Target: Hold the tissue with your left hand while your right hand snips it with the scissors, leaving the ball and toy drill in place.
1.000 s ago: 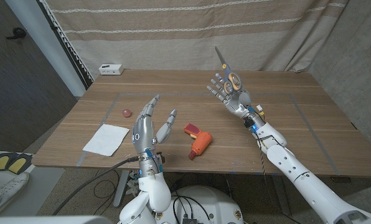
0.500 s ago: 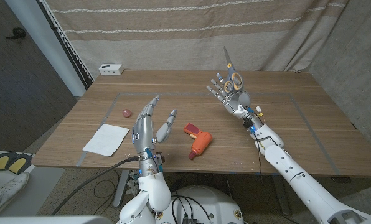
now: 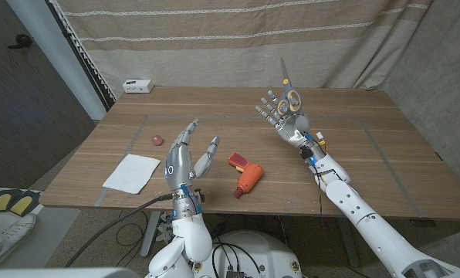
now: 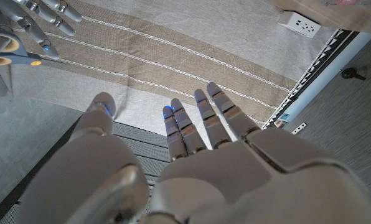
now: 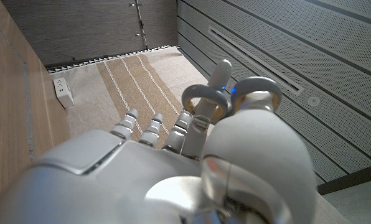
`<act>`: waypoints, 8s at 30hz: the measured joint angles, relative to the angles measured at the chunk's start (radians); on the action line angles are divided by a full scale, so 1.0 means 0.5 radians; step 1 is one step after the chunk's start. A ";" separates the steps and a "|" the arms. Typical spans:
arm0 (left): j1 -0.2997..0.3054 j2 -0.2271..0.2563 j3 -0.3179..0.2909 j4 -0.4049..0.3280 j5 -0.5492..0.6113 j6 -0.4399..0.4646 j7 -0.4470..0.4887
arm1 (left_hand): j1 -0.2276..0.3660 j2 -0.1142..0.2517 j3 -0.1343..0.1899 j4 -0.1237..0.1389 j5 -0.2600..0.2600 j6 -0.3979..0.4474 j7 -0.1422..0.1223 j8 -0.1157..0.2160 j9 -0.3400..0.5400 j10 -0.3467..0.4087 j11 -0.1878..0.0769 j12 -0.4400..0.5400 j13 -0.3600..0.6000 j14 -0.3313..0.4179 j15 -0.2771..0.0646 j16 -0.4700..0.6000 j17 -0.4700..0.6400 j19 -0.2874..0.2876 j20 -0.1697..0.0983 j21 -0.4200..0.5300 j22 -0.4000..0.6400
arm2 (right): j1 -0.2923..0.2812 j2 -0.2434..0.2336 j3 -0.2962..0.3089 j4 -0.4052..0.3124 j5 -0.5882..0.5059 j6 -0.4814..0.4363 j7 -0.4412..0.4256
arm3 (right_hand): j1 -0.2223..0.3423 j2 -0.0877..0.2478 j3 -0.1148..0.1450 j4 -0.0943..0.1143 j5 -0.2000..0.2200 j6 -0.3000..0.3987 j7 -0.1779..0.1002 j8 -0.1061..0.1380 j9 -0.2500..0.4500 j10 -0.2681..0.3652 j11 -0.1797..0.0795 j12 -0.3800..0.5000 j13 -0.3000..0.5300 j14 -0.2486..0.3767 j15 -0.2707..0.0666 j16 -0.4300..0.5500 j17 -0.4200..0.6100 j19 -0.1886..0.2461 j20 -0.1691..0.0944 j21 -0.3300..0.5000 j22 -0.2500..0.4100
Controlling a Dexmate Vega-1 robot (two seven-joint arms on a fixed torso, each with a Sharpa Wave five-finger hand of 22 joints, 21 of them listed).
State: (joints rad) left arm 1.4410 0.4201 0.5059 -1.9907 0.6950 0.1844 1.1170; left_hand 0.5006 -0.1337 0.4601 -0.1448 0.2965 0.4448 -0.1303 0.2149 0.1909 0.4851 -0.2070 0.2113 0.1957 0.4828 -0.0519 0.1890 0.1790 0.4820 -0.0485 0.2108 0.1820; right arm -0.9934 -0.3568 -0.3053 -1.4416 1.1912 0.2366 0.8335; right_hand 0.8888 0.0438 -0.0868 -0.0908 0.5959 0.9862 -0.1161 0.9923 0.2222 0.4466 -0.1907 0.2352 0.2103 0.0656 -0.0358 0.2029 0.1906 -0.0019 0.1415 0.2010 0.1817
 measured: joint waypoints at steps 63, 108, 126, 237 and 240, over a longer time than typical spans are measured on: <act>0.003 0.030 0.018 -0.002 -0.048 -0.006 0.000 | 0.010 0.010 0.000 0.000 -0.013 0.086 -0.036 0.008 0.000 0.072 0.001 0.000 0.000 0.054 0.004 0.000 0.000 0.000 0.000 0.000 0.000 | 0.004 -0.006 -0.039 0.032 -0.102 0.127 0.017 | 0.030 0.104 -0.369 0.066 -0.039 0.550 0.177 -0.324 0.008 0.696 -0.029 0.657 0.578 0.468 -0.009 0.144 0.181 0.134 -0.032 0.000 0.005; 0.021 0.044 0.031 -0.031 -0.042 0.003 0.000 | 0.026 0.011 0.000 0.000 -0.031 0.233 -0.040 0.031 0.000 0.175 0.010 0.015 0.000 0.096 -0.004 0.009 0.000 0.000 0.000 0.000 0.000 | -0.021 0.055 0.007 0.071 0.013 0.061 0.054 | 0.138 0.141 -0.409 0.053 -0.023 0.162 0.072 -0.208 0.170 0.503 -0.040 0.347 0.429 0.379 -0.007 0.147 0.188 0.168 -0.004 0.016 0.004; 0.016 0.045 0.019 0.001 -0.057 -0.033 0.000 | 0.026 0.011 0.000 0.000 -0.039 0.333 -0.039 0.046 -0.010 0.247 0.010 0.031 0.000 0.143 0.000 0.009 0.000 0.007 0.007 0.000 0.000 | 0.014 0.027 -0.010 0.079 -0.072 0.089 0.078 | 0.117 0.166 -0.419 0.072 -0.031 -0.047 -0.055 -0.455 -0.061 0.225 -0.008 0.185 0.344 0.261 -0.004 0.074 0.131 0.121 0.043 -0.003 0.000; 0.071 0.063 0.067 -0.009 -0.020 -0.057 0.000 | 0.030 0.014 0.025 0.009 -0.093 0.672 -0.058 0.073 -0.009 0.529 0.008 0.061 0.000 0.304 -0.018 0.009 0.000 0.036 0.000 0.000 0.000 | -0.129 -0.129 -0.006 -0.140 -0.166 0.351 -0.147 | 0.057 0.143 -0.411 0.134 -0.178 0.610 0.131 -0.864 0.119 0.888 -0.016 0.146 0.003 0.623 -0.014 0.037 0.015 0.311 0.102 -0.003 -0.005; 0.070 0.067 0.072 -0.009 -0.020 -0.053 0.000 | 0.034 0.019 0.025 0.009 -0.093 0.676 -0.061 0.073 -0.009 0.532 0.011 0.061 0.000 0.304 -0.018 0.009 0.000 0.036 0.000 0.000 0.000 | -0.128 -0.125 -0.001 -0.127 -0.168 0.355 -0.146 | 0.063 0.159 -0.411 0.134 -0.178 0.566 0.088 -0.907 0.079 0.888 -0.016 0.144 0.001 0.623 -0.014 0.037 0.015 0.311 0.102 -0.003 -0.005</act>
State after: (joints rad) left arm 1.4759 0.4537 0.5419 -1.9951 0.6849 0.1580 1.1170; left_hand 0.5177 -0.1244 0.4727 -0.1405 0.2500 0.7826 -0.1607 0.2516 0.1863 0.7513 -0.2017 0.2420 0.1959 0.6346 -0.0607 0.1937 0.1790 0.5000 -0.0484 0.2110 0.1820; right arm -1.0574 -0.4192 -0.3060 -1.5049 1.1074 0.4142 0.7605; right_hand 0.9203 0.1232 -0.2925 -0.0240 0.5069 1.2690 -0.0721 0.5387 0.2614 0.8904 -0.1989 0.3074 0.2105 0.3769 -0.0428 0.2214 0.1981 0.1536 0.1927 0.1997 0.1794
